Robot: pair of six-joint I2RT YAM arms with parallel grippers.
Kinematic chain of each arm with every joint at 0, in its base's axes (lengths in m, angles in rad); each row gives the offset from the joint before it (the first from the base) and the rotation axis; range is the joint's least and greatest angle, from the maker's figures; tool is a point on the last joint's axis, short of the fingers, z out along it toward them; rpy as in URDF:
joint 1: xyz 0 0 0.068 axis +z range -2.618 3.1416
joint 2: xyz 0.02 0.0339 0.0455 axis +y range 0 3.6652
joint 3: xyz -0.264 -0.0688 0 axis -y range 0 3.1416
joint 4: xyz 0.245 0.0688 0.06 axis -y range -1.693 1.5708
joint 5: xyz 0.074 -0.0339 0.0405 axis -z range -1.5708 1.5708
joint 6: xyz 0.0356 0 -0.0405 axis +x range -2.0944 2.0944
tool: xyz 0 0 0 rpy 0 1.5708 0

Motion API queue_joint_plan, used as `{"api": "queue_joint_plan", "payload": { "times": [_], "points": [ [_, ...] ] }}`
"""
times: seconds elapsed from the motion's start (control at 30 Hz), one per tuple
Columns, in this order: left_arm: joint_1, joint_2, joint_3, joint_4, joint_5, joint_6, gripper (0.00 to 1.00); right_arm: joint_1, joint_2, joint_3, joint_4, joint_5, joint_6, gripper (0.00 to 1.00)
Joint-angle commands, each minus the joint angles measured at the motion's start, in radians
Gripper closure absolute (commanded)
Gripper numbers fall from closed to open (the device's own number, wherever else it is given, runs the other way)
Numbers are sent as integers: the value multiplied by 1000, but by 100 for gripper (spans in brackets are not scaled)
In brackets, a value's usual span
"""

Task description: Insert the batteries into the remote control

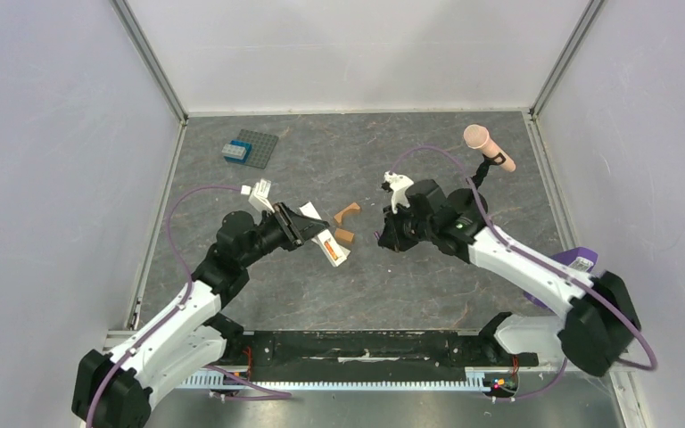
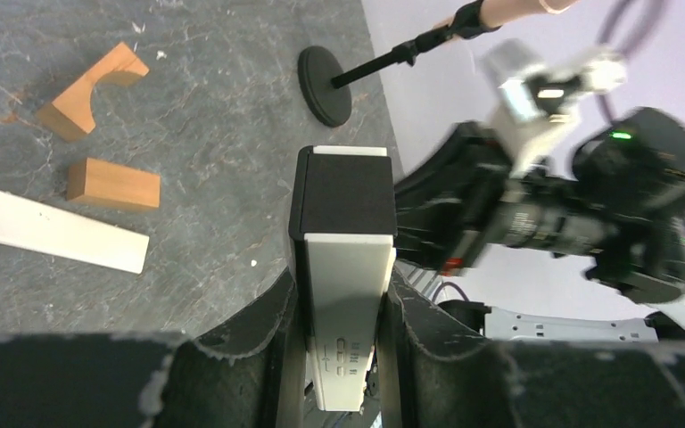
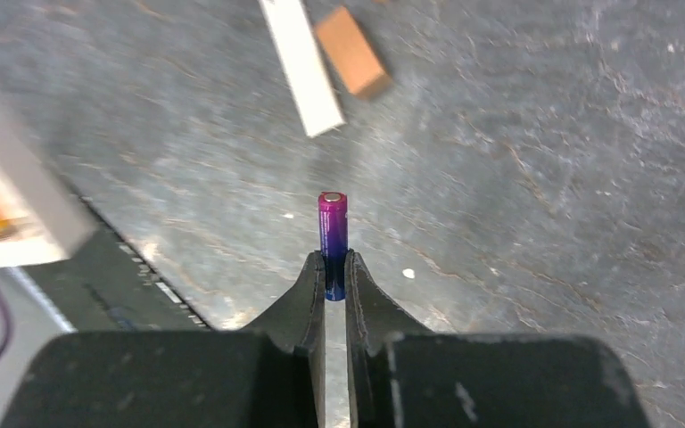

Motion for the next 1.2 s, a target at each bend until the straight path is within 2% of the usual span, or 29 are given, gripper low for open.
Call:
{"api": "queue_joint_plan", "payload": {
  "times": [0.0,0.27,0.5,1.17],
  "points": [
    [4,62,43,65,88,6,98,15,-124,38,3,-106,74,97],
    [-2,166,27,220,162,-79,98,173,-176,142,-54,-57,200,96],
    [-6,191,24,245,169,-85,98,253,-129,167,-76,-15,234,95],
    [-7,191,-13,315,206,-118,98,280,0,251,-120,80,231,94]
  ]
}}
